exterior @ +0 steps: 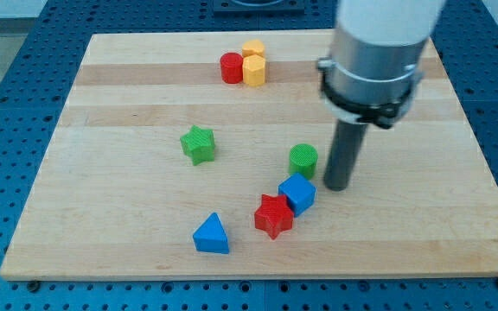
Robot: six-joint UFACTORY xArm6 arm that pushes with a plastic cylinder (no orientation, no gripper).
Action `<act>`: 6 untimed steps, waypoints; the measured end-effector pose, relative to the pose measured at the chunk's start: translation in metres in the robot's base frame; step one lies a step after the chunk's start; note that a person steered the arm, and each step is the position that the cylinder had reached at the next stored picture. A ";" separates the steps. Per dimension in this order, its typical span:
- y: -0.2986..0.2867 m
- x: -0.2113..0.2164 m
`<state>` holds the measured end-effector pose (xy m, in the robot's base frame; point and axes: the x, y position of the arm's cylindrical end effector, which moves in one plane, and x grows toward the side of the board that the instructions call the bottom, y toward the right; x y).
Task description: Move the red circle towards left
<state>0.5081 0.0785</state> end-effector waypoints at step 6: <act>-0.145 -0.065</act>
<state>0.4433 -0.0662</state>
